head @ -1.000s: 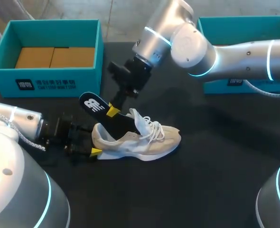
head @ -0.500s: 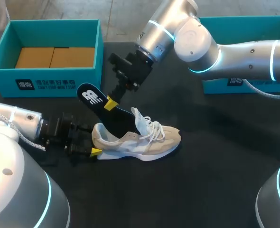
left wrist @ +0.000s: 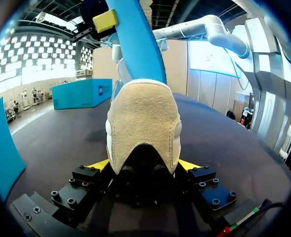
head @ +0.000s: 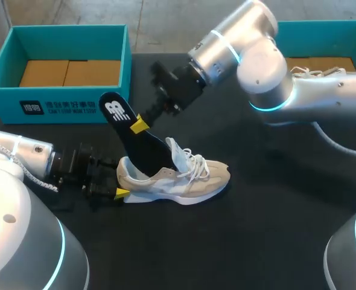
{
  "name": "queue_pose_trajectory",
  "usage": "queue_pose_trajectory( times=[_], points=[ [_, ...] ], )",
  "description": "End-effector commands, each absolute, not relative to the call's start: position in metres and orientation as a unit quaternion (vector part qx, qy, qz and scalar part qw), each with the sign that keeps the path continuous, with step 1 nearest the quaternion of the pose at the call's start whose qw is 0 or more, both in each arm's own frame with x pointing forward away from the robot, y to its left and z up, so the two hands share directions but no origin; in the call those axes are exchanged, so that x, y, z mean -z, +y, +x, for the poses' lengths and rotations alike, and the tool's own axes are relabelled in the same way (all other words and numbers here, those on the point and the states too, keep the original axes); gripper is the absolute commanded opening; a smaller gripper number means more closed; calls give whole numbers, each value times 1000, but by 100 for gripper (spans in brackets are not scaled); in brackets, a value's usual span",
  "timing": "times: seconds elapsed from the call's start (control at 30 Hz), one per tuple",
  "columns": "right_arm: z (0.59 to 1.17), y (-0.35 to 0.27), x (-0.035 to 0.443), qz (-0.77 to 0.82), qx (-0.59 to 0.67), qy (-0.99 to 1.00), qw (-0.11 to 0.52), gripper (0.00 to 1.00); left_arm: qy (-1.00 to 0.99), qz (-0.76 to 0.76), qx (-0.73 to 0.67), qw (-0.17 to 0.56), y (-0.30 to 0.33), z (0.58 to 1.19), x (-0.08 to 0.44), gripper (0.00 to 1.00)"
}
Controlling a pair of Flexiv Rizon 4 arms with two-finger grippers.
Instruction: Take the shoe out of the shoebox, open the shoe tongue, remove and reinsert the insole, then place the shoe into the shoebox
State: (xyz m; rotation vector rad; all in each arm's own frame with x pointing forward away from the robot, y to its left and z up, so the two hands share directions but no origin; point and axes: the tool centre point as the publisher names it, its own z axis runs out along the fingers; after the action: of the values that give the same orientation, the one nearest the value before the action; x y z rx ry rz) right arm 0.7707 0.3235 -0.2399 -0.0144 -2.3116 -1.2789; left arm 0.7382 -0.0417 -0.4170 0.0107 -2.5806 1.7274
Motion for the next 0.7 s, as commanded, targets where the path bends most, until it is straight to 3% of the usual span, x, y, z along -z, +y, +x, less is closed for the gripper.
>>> queue_pose_trajectory(
  times=[0.03,0.7],
  points=[
    [764,314,222,-35,466,-857,214,0,-831,4,-556,18,-42,739,420,0],
    [795,302,155,-137,503,-835,175,0,-831,4,-556,18,-42,739,420,0]
  ],
)
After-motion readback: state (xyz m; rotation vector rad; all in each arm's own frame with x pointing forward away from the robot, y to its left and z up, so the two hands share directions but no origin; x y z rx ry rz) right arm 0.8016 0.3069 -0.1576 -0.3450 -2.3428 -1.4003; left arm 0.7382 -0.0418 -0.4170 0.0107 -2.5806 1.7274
